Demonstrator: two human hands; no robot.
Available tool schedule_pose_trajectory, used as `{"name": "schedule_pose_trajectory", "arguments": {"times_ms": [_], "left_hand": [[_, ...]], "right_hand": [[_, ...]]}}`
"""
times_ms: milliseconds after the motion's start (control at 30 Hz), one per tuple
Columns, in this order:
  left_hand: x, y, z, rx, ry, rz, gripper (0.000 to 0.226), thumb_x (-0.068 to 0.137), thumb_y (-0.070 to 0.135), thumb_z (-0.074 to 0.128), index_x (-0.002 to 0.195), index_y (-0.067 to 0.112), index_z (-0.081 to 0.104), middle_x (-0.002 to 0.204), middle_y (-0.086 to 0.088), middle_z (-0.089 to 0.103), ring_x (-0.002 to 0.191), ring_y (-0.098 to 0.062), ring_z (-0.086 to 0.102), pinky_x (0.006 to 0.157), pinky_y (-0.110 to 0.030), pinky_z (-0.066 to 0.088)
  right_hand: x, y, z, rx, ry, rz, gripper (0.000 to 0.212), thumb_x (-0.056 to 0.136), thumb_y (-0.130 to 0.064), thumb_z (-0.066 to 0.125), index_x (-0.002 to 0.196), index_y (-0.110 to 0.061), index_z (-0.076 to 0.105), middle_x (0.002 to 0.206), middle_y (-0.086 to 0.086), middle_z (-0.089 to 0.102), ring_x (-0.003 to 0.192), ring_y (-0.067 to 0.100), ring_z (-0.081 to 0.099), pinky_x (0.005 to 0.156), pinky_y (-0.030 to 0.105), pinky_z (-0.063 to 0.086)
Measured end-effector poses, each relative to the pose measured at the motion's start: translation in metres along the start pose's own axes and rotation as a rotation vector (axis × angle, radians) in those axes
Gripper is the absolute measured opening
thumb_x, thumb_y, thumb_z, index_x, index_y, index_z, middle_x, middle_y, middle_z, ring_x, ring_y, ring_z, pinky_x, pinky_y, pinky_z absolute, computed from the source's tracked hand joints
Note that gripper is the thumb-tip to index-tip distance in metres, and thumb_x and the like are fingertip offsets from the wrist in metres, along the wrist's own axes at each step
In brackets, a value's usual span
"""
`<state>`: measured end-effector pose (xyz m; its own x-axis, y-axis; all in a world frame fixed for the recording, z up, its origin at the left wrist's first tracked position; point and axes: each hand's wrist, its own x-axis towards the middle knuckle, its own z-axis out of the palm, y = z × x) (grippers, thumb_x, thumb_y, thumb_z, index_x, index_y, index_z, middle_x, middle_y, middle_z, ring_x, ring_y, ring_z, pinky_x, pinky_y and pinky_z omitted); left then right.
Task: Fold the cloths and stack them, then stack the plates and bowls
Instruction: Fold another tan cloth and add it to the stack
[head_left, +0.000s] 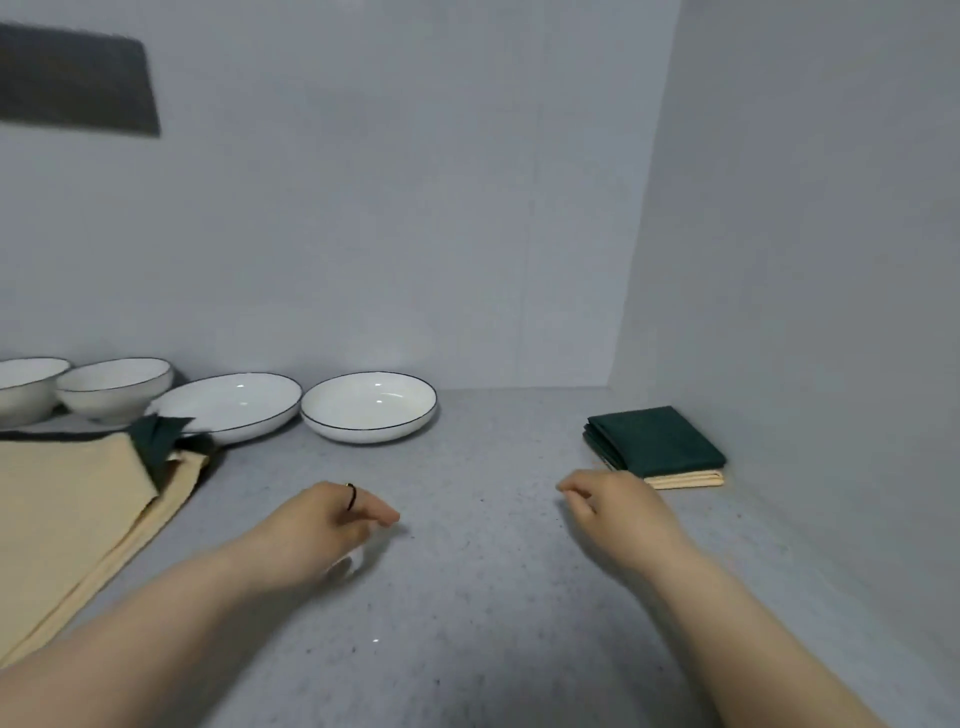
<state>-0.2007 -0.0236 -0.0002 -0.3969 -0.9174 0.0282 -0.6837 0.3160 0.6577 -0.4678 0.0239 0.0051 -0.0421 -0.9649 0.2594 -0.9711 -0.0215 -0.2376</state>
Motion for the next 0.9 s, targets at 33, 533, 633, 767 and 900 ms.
{"name": "schedule_pose_trajectory", "arguments": {"times_ms": [33,533,633,767,900], "left_hand": [[-0.016,-0.011,-0.011,0.032,-0.034,-0.009,0.030,0.092,0.008,0.049,0.085,0.034,0.060,0.097,0.013,0.064,0.092,-0.004,0.060,0.076,-0.005,0.042],[-0.238,-0.151,-0.082,0.171,0.251,-0.165,0.030,0.094,0.021,0.048,0.121,0.034,0.050,0.138,0.013,0.040,0.118,0.003,0.042,0.099,-0.008,0.025],[-0.227,-0.149,-0.082,0.338,0.262,-0.191,0.040,0.098,0.032,0.037,0.137,0.029,0.039,0.149,0.014,0.028,0.137,-0.002,0.026,0.108,-0.014,0.017],[-0.212,-0.146,-0.083,0.373,0.286,-0.214,0.041,0.098,0.032,0.037,0.139,0.027,0.037,0.152,0.009,0.025,0.140,-0.007,0.024,0.109,-0.016,0.017],[-0.202,-0.150,-0.086,0.190,0.306,-0.221,0.038,0.095,0.024,0.047,0.132,0.019,0.046,0.148,0.004,0.033,0.134,-0.011,0.036,0.104,-0.015,0.023]], "right_hand": [[-0.007,-0.009,0.003,0.018,-0.021,-0.014,0.030,0.096,-0.021,0.040,0.117,-0.019,0.061,0.122,-0.003,0.063,0.112,0.016,0.055,0.085,0.022,0.038],[-0.076,-0.235,0.051,0.206,-0.248,-0.411,0.030,0.095,-0.024,0.045,0.121,-0.020,0.059,0.125,-0.002,0.060,0.115,0.015,0.053,0.093,0.019,0.038],[-0.090,-0.268,0.057,0.255,-0.276,-0.494,0.032,0.095,-0.022,0.044,0.123,-0.018,0.058,0.127,-0.001,0.059,0.115,0.014,0.052,0.087,0.014,0.034],[-0.111,-0.309,0.062,0.360,-0.314,-0.629,0.032,0.092,-0.024,0.051,0.121,-0.014,0.059,0.126,0.001,0.059,0.116,0.017,0.052,0.097,0.024,0.040],[-0.137,-0.338,0.072,0.423,-0.410,-0.820,0.040,0.084,-0.025,0.065,0.120,-0.009,0.060,0.129,0.005,0.056,0.122,0.019,0.045,0.105,0.031,0.036]]}}
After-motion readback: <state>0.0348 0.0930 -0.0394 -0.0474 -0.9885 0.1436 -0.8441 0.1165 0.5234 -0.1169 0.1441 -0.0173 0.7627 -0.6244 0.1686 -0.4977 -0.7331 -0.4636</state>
